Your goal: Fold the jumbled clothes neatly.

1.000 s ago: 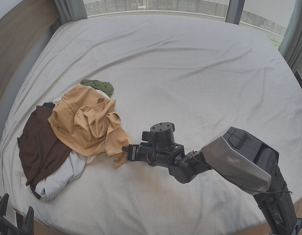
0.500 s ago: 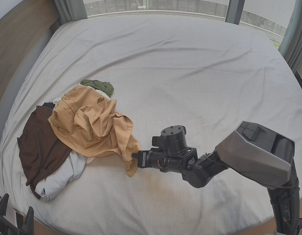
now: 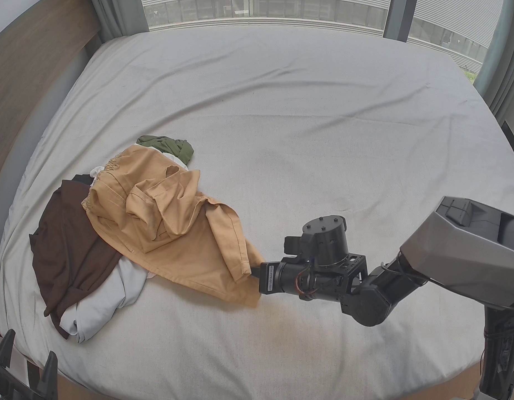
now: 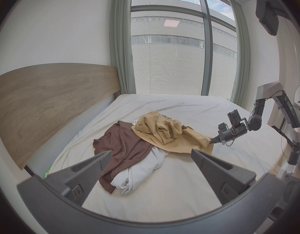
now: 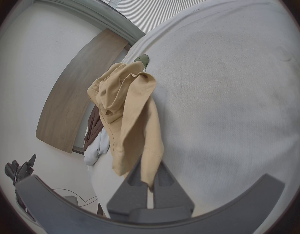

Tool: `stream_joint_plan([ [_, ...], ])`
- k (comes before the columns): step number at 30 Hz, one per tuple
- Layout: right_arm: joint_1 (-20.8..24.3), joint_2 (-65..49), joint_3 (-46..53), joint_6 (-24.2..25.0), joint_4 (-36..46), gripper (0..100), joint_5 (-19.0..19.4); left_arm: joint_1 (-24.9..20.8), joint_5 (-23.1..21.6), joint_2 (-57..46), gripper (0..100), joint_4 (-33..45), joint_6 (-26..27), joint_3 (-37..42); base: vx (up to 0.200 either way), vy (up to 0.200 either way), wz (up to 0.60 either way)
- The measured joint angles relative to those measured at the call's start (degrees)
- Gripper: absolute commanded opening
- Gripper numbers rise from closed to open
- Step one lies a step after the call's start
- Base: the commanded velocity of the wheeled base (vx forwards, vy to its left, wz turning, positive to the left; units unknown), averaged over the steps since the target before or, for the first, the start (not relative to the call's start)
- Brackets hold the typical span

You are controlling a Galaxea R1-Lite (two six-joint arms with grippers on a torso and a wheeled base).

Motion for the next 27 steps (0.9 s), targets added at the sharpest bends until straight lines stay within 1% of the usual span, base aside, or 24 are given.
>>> stream_joint_plan([
  [7, 0.3, -1.8, 6.4, 0.0, -2.7, 0, -0.1, 0.0, 0.0, 0.0, 100, 0.0, 0.0, 0.0, 0.0, 0.0, 0.0],
  [8, 0.1, -2.5, 8.5, 0.0, -3.5, 0, -0.1, 0.0, 0.0, 0.0, 100, 0.0, 0.0, 0.0, 0.0, 0.0, 0.0],
  [18, -2.0, -5.0, 16.8, -1.5, -8.5, 0, -0.1, 0.0, 0.0, 0.0, 100, 0.0, 0.0, 0.0, 0.0, 0.0, 0.0],
  [27, -3.9, -7.8, 23.0, -2.4, -9.5, 0, -0.1, 0.0, 0.0, 0.0, 100, 0.0, 0.0, 0.0, 0.0, 0.0, 0.0],
])
